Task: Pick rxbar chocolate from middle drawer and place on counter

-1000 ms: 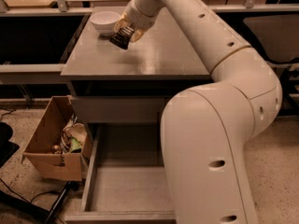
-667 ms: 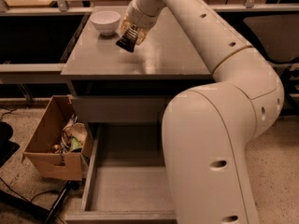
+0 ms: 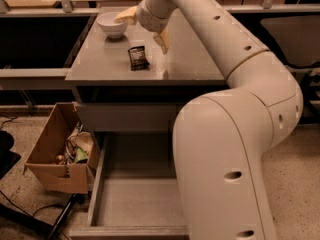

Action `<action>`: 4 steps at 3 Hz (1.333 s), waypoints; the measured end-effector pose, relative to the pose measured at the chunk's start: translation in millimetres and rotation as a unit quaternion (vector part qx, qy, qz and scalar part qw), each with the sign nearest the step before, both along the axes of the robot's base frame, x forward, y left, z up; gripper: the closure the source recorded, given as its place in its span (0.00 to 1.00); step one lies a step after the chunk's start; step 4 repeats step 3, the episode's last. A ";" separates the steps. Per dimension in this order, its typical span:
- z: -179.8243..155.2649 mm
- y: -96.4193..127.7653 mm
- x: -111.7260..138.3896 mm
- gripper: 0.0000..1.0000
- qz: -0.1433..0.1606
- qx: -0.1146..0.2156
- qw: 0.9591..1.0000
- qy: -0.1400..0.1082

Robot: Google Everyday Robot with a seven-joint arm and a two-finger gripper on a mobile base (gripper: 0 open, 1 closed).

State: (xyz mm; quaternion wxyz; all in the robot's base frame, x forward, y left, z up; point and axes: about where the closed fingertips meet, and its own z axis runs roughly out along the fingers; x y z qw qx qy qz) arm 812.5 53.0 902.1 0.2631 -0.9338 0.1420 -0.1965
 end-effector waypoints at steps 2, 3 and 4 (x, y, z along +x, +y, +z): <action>88.9 -7.0 -42.7 0.00 0.062 0.072 0.991 -0.098; 176.0 -22.0 -109.2 0.00 0.073 0.109 0.972 -0.195; 176.0 -22.0 -109.2 0.00 0.073 0.109 0.972 -0.195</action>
Offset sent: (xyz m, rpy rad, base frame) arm -0.1532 -0.0108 0.2050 0.3106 -0.4808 0.2655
